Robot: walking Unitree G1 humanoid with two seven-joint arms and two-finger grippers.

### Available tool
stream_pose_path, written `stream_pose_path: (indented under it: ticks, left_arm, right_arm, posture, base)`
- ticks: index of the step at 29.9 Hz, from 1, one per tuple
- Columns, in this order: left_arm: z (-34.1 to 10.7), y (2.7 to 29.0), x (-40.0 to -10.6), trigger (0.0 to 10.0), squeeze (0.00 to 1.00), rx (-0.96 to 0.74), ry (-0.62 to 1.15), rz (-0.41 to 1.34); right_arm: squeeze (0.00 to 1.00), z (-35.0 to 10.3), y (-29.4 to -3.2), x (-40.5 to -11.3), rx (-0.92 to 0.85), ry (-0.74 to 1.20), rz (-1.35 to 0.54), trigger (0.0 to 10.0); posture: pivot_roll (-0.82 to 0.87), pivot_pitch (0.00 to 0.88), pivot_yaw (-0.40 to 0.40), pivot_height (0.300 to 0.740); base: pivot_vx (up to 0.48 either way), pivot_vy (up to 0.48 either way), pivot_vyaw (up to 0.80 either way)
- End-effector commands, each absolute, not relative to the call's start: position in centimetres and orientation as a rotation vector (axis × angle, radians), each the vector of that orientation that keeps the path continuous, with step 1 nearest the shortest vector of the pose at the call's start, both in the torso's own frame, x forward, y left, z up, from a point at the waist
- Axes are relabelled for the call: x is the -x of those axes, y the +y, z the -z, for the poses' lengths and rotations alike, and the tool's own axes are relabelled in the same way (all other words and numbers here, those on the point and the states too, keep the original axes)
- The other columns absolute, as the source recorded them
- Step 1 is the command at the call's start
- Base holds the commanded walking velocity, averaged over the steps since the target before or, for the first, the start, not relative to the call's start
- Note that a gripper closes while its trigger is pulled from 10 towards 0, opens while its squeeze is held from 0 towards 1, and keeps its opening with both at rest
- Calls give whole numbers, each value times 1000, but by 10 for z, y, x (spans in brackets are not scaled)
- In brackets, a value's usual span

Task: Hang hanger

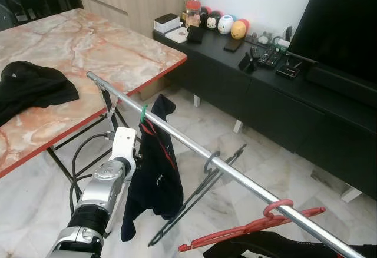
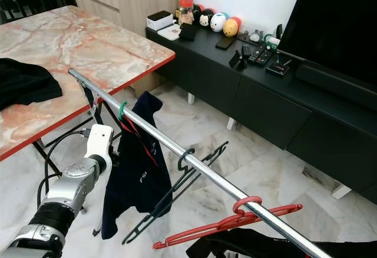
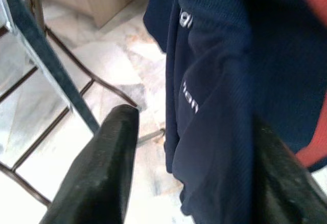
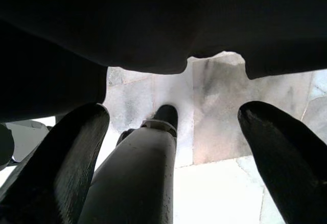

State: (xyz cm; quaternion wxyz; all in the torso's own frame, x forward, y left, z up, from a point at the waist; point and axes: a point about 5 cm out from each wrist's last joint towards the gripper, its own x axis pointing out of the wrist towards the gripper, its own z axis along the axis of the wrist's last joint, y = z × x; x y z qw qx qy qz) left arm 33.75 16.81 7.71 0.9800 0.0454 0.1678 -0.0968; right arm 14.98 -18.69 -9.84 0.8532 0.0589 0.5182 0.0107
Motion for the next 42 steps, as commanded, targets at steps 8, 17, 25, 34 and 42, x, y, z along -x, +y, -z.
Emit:
stream_pose_path:
  ticks: [8,17,25,34,42]
  left_arm:
    - [-78,161,-338,0,0,-108,302,252]
    - [-74,163,-336,0,0,-109,317,250]
    - [-71,161,-333,0,0,-112,319,258]
    - [-75,165,-333,0,0,-106,278,222]
    - [-97,172,-323,0,0,-106,56,128]
  right_arm:
    - [0,97,-188,-153,-114,1078,-18,10000]
    - [0,97,-188,-154,-119,1076,-17,10000]
    - [0,97,-188,-154,-117,1078,-18,10000]
    - [0,97,-188,-154,-119,1076,-17,10000]
    - [0,97,-189,-153,-116,1078,-12,10000]
  posture:
    - [18,0,-39,740]
    - [17,0,-39,740]
    - [21,0,-41,740]
    - [21,0,-39,740]
    - [28,0,-42,740]
  base:
    - [0,0,0]
    - [0,0,0]
    - [0,0,0]
    - [0,0,0]
    - [0,0,0]
